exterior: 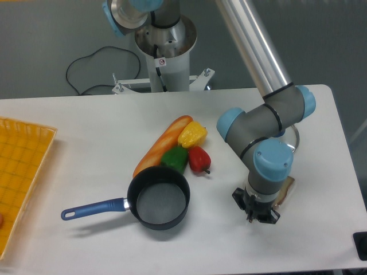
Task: Pick up the toast
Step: 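Lift the bagged toast up off the table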
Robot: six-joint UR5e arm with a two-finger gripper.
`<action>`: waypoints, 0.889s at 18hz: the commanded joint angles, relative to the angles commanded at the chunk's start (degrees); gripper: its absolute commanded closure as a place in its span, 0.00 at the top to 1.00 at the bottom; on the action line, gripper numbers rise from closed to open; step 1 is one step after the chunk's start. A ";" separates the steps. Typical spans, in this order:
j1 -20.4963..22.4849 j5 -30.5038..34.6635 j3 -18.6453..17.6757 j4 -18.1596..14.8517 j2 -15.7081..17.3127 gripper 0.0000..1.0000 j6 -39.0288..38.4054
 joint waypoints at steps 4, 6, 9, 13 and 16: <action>1.32 2.03 0.53 -4.58 2.11 0.04 1.32; 1.58 2.03 0.97 -7.13 2.99 0.04 1.41; 1.58 1.77 1.49 -8.01 3.52 0.04 1.67; 1.41 0.89 2.99 -9.07 3.52 0.04 1.94; 0.88 0.89 3.95 -9.59 3.52 0.04 1.94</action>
